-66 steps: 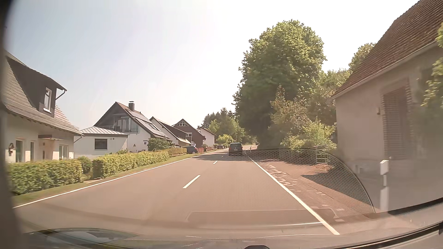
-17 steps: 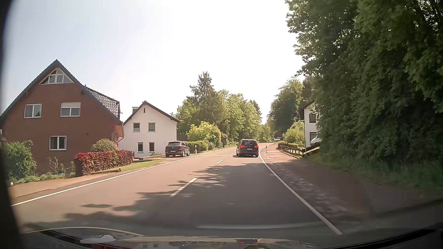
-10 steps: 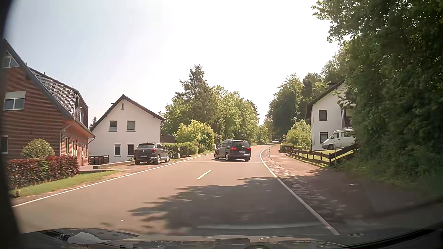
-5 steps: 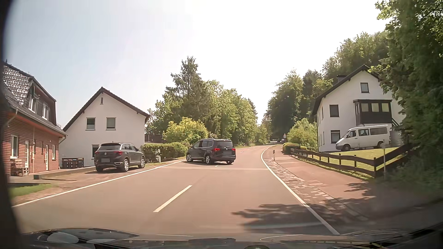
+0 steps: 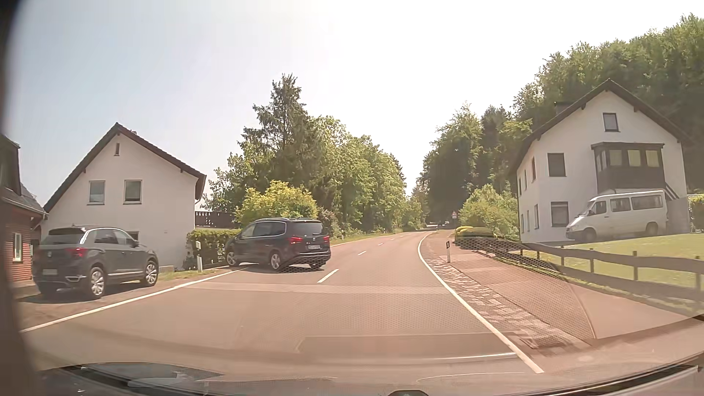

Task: Follow the waypoints while adhering to traffic rules and regulations

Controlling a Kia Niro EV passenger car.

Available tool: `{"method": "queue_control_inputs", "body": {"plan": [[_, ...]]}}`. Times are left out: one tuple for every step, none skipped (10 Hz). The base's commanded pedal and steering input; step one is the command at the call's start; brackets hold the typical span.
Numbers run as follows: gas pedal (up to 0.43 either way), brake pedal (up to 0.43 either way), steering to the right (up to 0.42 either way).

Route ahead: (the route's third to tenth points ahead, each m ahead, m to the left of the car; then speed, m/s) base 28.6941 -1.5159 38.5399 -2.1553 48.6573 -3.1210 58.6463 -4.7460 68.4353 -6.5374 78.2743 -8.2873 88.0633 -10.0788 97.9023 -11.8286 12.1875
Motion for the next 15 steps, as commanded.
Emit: {"method": "queue_control_inputs", "body": {"plan": [[0.319, 0.0, 0.009], [0.319, 0.0, 0.009], [0.319, 0.0, 0.01], [0.319, 0.0, 0.012], [0.319, 0.0, 0.013], [0.319, 0.0, 0.014], [0.319, 0.0, 0.014], [0.319, 0.0, 0.014], [0.319, 0.0, 0.014], [0.319, 0.0, 0.015], [0.319, 0.0, 0.015], [0.319, 0.0, 0.015], [0.319, 0.0, 0.014], [0.319, 0.0, 0.015], [0.319, 0.0, 0.015]]}}
